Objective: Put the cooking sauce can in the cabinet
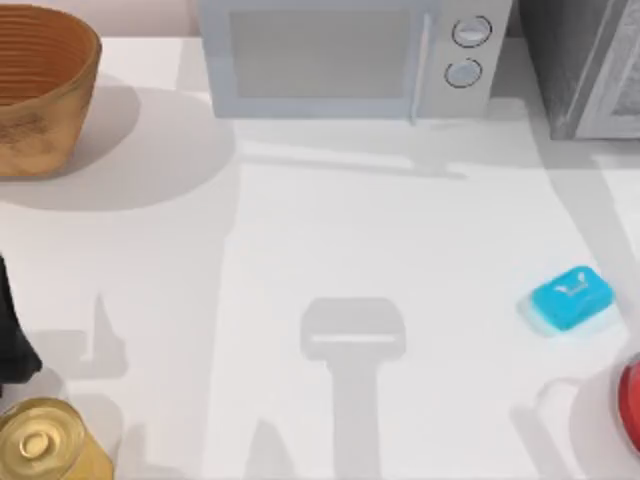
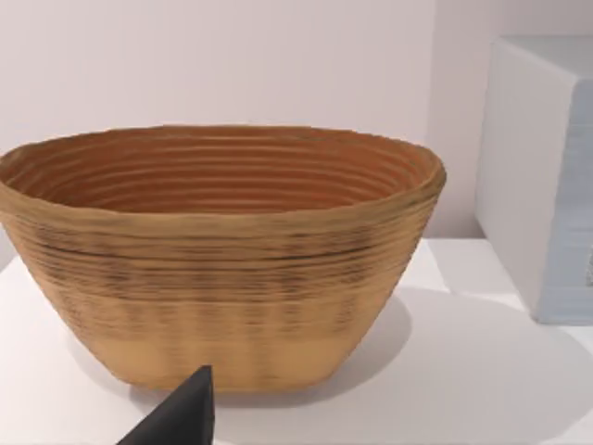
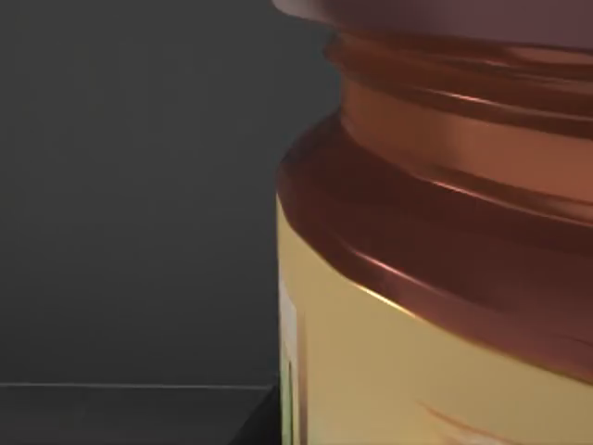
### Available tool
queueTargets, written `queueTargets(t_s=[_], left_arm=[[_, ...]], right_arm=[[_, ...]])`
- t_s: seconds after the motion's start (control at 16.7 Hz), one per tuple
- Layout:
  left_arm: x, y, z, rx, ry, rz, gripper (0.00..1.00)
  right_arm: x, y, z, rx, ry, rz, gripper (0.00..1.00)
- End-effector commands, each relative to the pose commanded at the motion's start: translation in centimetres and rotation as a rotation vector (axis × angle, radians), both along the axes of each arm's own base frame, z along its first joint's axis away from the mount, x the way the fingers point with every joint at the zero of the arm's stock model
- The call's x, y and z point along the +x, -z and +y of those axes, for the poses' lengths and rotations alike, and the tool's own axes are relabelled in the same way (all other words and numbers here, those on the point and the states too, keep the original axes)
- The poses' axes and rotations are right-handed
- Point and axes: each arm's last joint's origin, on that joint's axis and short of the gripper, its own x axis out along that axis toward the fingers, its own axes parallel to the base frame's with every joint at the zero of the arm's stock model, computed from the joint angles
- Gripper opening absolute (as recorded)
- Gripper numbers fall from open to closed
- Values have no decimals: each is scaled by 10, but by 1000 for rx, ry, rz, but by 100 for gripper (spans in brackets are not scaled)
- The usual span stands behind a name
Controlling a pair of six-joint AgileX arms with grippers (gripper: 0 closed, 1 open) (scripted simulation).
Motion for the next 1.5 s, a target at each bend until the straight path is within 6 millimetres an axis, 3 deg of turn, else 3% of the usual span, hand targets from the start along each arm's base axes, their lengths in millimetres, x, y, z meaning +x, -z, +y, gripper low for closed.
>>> queueTargets(t_s=[0.24,0.36,0.72,1.5], left_arm=[[0,0,0,0,0,0,100],[0,0,0,0,0,0,100],[0,0,0,0,0,0,100],[0,0,0,0,0,0,100]], right_arm=[[63,15,1,-1,-1,18,0],[83,21,-2,2,1,13,0],[91,22,-5,6,4,1,0],[91,22,-5,6,4,1,98]])
